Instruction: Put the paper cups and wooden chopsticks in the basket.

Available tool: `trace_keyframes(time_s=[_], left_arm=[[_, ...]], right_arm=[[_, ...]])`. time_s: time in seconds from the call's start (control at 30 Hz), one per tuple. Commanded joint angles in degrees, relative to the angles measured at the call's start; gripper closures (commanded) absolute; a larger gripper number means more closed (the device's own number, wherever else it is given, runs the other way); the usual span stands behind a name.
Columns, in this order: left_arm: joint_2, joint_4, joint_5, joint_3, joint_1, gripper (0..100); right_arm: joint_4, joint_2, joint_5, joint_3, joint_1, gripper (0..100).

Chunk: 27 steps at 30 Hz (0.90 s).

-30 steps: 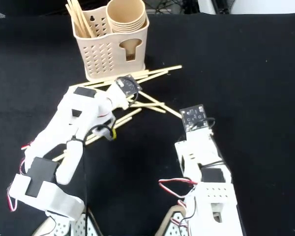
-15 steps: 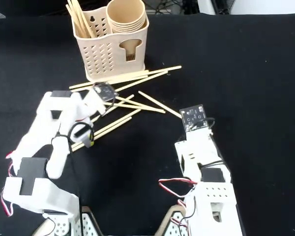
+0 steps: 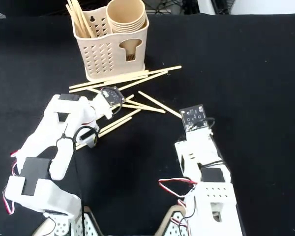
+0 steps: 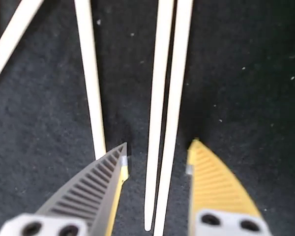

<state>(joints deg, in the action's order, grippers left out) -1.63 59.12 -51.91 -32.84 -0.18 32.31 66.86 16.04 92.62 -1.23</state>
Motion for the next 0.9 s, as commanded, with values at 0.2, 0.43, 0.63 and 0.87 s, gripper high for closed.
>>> trace_keyframes(time_s=[0.2, 0.43, 0.63, 0.87], left_arm=[[1.1, -0.6, -0.7, 0.3, 0.3, 78], [-7.1, -0.2, -0.4, 2.7, 1.0, 76], [-8.1, 4.1, 0.8, 5.9, 1.8, 85], [-8.1, 4.1, 3.3, 5.8, 5.5, 96]], right_arm=[[-1.1, 0.7, 0.1, -0.1, 0.4, 85.8], [-1.1, 0.7, 0.1, -0.1, 0.4, 85.8], [-1.1, 0.7, 0.1, -0.1, 0.4, 85.8], [-1.1, 0.7, 0.1, -0.1, 0.4, 85.8]])
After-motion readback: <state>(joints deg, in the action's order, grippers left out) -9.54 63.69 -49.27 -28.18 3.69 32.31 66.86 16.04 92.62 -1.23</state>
